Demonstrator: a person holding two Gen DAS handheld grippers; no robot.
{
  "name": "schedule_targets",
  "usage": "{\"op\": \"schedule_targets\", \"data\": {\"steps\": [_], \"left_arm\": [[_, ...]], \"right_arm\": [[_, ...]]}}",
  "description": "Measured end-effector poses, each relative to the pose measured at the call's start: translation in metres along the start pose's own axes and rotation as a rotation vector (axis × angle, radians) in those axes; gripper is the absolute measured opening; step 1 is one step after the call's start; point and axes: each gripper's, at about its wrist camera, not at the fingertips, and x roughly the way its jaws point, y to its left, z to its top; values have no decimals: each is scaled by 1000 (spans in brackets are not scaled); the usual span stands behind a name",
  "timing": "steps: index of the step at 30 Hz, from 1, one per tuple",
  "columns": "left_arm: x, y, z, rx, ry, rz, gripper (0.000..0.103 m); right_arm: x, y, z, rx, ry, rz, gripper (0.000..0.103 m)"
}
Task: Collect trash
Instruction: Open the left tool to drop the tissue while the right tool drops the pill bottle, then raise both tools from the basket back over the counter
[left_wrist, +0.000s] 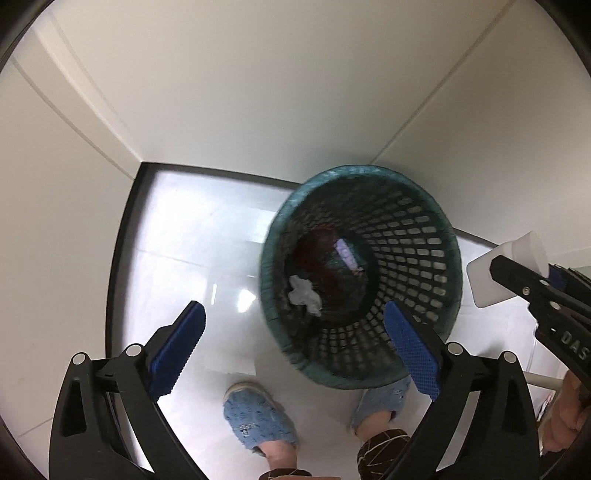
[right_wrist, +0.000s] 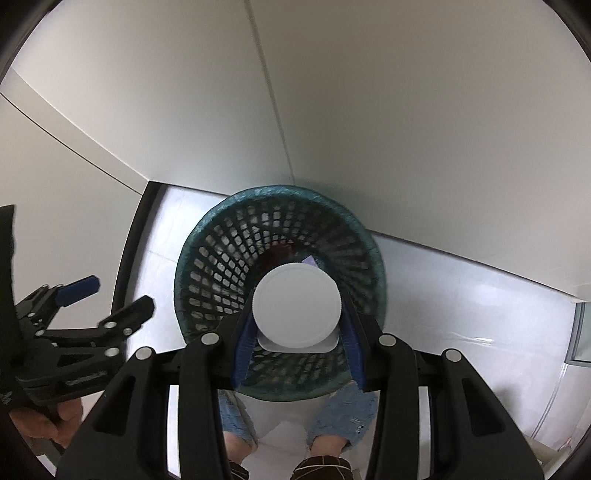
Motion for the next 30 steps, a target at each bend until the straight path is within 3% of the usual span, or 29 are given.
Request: {"op": "schedule_targets", "data": {"steps": [6, 16, 21, 30], "left_arm": [[0, 22, -6, -11, 5, 14, 96], [1, 33, -9, -32, 17, 4, 96], [-2, 35, -9, -29, 19, 7, 96], [-38, 31, -12, -22, 26, 23, 96]], "right_arm": [[15, 13, 2, 9, 33, -4, 42], [17, 16, 7, 30, 31, -26, 77], [14, 15, 6, 48, 19, -41, 88], [-27, 15, 5, 53, 0, -83, 95]]}}
